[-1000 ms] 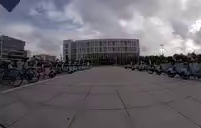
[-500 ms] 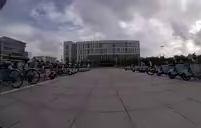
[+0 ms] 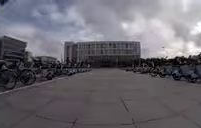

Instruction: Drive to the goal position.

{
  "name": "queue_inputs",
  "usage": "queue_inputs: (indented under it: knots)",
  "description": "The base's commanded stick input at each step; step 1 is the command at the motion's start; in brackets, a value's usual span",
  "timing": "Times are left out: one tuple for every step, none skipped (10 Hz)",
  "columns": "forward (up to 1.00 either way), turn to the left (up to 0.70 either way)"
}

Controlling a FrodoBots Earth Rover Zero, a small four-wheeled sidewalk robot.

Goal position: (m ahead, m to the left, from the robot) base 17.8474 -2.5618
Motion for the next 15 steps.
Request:
queue_inputs:
  knots:
    - [0.70, 0.00]
    - [0.70, 0.00]
    - [0.70, 0.00]
    - [0.70, 0.00]
    - [0.70, 0.00]
    - [0.70, 0.00]
    - [0.63, 0.00]
    - [0.44, 0.00]
    - [0.00, 0.00]
    - [0.00, 0.00]
    - [0.00, 0.00]
    - [0.00, 0.00]
    - [0.00, 0.00]
    - [0.00, 0.00]
    - [0.41, 0.00]
